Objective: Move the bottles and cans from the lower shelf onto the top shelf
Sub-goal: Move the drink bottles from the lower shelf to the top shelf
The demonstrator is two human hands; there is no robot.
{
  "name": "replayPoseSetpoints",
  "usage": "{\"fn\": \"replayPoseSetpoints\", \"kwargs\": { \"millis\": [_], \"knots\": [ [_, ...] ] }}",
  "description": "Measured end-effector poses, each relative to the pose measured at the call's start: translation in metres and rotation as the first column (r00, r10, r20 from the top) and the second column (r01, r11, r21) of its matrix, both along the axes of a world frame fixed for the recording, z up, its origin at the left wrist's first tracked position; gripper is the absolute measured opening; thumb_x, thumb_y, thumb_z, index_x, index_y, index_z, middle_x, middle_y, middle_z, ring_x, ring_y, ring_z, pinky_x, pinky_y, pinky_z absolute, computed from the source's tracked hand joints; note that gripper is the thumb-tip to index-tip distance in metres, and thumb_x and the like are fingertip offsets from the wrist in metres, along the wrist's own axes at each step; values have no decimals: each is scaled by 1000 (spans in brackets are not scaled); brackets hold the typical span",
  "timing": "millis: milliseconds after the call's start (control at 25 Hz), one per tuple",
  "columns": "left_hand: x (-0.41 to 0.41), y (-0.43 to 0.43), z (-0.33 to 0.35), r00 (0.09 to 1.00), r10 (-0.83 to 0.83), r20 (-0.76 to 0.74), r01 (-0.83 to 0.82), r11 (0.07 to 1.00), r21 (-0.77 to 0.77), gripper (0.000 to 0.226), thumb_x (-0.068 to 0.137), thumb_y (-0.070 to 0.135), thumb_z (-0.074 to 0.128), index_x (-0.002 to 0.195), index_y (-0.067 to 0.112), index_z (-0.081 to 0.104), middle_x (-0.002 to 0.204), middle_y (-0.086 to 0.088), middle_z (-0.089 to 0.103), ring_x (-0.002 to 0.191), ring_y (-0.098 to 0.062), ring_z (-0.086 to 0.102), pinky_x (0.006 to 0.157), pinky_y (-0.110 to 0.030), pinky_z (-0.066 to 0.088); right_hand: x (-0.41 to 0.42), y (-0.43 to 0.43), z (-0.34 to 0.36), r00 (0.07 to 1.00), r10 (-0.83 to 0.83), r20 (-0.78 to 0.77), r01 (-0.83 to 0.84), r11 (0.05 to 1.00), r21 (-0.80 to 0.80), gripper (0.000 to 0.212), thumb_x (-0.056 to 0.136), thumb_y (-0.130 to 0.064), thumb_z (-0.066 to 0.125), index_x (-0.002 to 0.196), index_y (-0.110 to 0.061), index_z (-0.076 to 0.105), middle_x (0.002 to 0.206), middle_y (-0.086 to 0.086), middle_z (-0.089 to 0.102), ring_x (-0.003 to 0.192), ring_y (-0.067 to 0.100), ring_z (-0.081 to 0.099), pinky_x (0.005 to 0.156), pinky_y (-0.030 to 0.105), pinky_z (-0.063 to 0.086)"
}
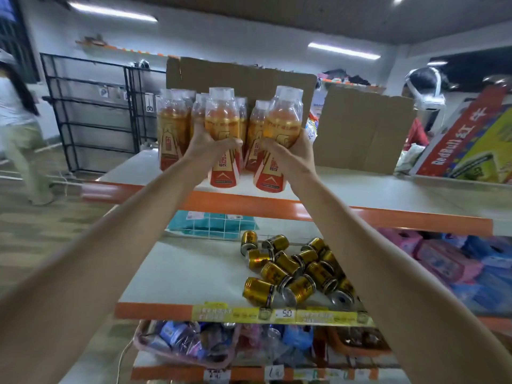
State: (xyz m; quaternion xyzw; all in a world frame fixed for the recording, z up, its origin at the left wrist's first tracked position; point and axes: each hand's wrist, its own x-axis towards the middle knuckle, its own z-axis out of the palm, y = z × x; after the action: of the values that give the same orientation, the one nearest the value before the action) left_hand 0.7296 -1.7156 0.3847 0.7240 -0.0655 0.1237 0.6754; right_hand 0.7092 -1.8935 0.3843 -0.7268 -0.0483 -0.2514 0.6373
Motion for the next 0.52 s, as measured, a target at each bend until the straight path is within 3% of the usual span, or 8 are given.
{"fn": "replayPoseSetpoints", "kwargs": {
  "millis": [160, 280, 520],
  "knots": [
    [21, -5, -7, 999, 0, -51, 4, 997, 79, 79, 67, 38, 85, 126, 28, 33, 121, -3, 59, 110, -26, 61, 95, -50, 51, 28, 0, -6, 999, -24, -38, 25, 1000, 17, 68, 57, -32, 85, 115, -15, 55, 104, 7, 70, 89, 20, 72, 75, 44, 62],
    [26, -14, -13, 1000, 11, -19, -9, 995, 103, 65, 75, 32, 81, 121, 22, 36, 109, 4, 57, 108, -20, 59, 94, -41, 50, 43, -1, -18, 996, -57, -67, 57, 998, -7, 63, 59, -30, 84, 113, -15, 55, 103, 5, 70, 90, 19, 72, 77, 44, 62],
    [27, -25, -25, 975, 189, 118, -214, 942, 260, 75, 76, 43, 78, 133, 16, 37, 138, -11, 35, 129, -29, 39, 111, -41, 36, 58, 0, -35, 1000, 18, -12, -19, 1000, -22, 61, 67, -24, 85, 116, -15, 49, 106, 5, 66, 95, 18, 69, 82, 44, 60]
  ]
}}
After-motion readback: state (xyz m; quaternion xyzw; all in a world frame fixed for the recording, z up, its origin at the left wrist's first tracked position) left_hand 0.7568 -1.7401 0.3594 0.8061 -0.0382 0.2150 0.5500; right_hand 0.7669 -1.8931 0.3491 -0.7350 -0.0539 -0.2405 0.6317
